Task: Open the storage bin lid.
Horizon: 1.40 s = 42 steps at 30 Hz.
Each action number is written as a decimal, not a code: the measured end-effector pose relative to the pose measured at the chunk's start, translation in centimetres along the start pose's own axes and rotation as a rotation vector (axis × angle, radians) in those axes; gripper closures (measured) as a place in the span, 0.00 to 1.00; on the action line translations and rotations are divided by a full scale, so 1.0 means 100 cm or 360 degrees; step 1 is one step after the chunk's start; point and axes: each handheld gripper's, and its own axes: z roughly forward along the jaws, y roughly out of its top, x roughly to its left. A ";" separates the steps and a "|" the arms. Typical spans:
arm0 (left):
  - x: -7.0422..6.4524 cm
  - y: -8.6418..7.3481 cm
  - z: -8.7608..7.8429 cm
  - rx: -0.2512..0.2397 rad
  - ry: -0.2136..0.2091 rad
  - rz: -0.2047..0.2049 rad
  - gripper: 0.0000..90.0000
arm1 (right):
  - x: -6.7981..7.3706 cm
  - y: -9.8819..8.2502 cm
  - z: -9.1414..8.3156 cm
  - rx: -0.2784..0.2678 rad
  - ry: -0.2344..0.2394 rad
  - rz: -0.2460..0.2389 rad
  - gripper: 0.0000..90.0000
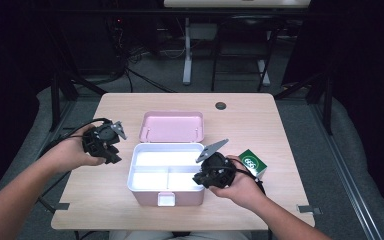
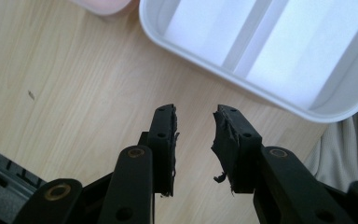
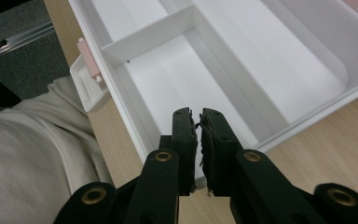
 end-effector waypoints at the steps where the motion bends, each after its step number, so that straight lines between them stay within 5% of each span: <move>1: -0.002 0.003 -0.001 -0.0005 0.0000 0.0015 0.76 | -0.001 -0.001 -0.002 -0.0009 -0.0006 0.0008 0.93; 23: -0.030 0.062 0.026 0.0022 -0.0062 0.0300 0.82 | -0.021 -0.012 -0.016 -0.0109 -0.0089 0.0119 0.85; 37: -0.038 0.072 0.041 0.0013 -0.0075 0.0413 0.83 | -0.027 -0.019 -0.014 -0.0124 -0.0087 0.0157 0.85; 42: -0.039 0.074 0.043 0.0018 -0.0082 0.0399 0.81 | -0.027 -0.019 -0.013 -0.0119 -0.0088 0.0160 0.85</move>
